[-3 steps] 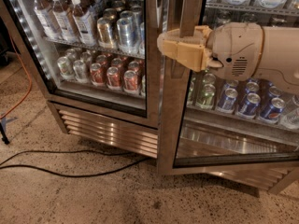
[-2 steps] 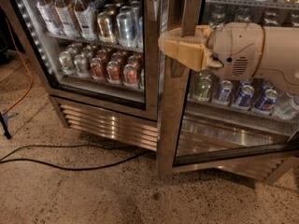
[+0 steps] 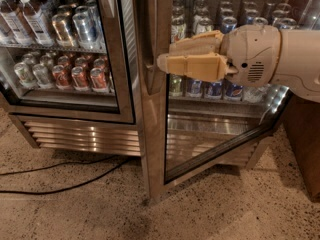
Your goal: Open right fridge door
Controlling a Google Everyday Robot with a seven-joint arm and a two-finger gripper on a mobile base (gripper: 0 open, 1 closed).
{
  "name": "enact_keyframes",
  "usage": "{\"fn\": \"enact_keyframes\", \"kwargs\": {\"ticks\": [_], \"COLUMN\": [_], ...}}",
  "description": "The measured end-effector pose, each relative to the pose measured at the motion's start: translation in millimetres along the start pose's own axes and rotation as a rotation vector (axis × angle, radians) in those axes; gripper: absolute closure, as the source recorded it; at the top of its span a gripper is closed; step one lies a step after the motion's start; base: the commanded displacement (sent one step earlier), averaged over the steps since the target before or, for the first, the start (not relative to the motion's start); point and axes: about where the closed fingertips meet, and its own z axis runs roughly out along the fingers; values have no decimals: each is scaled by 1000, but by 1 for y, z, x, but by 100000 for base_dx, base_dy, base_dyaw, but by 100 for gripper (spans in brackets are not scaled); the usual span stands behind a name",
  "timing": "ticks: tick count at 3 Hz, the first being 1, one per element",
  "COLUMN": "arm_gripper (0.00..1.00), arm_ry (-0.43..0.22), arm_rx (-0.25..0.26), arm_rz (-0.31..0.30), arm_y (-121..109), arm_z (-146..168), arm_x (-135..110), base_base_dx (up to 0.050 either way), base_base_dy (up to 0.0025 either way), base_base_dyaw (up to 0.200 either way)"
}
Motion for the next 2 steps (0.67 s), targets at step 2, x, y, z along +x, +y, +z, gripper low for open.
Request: {"fn": "enact_keyframes", "kwargs": {"ticks": [2], "arm_gripper": [100], "arm_ry": [0], "arm_rx": [0], "arm_rz": [0], "arm_y": [0], "arm_z": [0], "arm_x": [0], "base_base_dx": [6], "base_base_dy": [-9], "base_base_dyaw": [-19396]}}
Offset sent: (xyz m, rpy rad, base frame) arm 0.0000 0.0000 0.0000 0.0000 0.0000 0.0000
